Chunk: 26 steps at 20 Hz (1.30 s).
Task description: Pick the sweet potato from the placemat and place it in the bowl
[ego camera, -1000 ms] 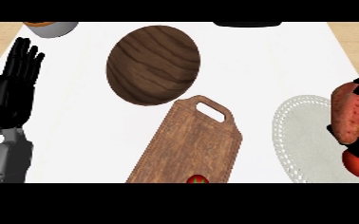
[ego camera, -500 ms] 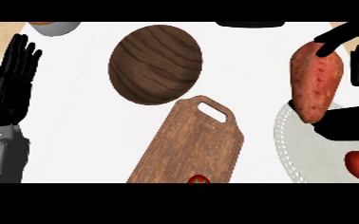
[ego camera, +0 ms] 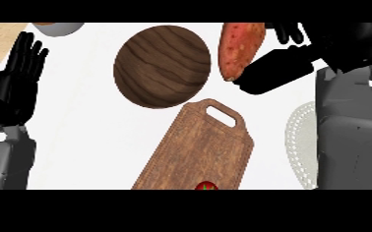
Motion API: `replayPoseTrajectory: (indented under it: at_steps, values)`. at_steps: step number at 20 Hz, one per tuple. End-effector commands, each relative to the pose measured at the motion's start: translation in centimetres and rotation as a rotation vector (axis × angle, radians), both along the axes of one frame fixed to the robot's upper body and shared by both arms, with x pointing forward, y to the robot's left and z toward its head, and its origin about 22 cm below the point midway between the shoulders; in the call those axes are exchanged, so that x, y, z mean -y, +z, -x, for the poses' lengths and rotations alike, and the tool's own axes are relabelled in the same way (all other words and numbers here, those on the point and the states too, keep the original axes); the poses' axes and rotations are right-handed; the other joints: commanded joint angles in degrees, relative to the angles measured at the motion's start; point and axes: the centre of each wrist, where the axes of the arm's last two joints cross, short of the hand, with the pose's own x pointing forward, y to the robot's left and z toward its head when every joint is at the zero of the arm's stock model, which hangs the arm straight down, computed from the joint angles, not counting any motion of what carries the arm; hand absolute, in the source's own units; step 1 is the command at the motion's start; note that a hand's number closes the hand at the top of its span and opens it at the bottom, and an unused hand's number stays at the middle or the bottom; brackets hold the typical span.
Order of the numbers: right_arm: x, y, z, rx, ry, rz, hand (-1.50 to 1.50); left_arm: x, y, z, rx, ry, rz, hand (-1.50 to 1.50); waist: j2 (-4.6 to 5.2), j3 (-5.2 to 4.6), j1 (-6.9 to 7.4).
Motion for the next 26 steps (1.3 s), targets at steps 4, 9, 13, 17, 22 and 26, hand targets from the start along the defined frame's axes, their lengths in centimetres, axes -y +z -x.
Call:
replayPoseTrajectory:
  at_steps: [4, 9, 13, 17, 22, 26]
  values:
    - [-6.2, -2.7, -5.3, -0.124, 0.007, 0.041, 1.5, 0.1, 0.1, 0.1, 0.01, 0.0, -0.003, 0.0, 0.24, 0.05, 0.47]
    - [-9.1, -5.9, -8.0, -0.196, 0.003, 0.034, 1.5, 0.2, -1.8, -0.6, -0.003, -0.014, 0.003, 0.0, 0.43, 0.02, 0.7]
    - [-11.1, -8.9, -8.8, -0.185, -0.022, 0.035, 1.5, -0.8, -1.5, -0.1, 0.017, -0.007, -0.009, 0.0, 0.32, 0.03, 0.88]
    - [-11.7, -13.5, -10.0, -0.195, -0.089, 0.178, 1.5, 0.5, -0.8, -0.2, 0.007, -0.028, -0.007, 0.0, 0.48, 0.02, 1.51]
    - [-10.4, -16.1, -12.0, -0.277, -0.229, 0.029, -1.5, 1.9, -0.6, -1.0, 0.009, -0.03, -0.011, 0.0, 0.77, 0.05, 1.92]
    - [-9.5, -18.8, -11.7, -0.286, -0.202, -0.12, -1.5, 0.6, -0.8, -0.2, 0.012, -0.039, -0.005, 0.0, 0.7, 0.07, 2.31]
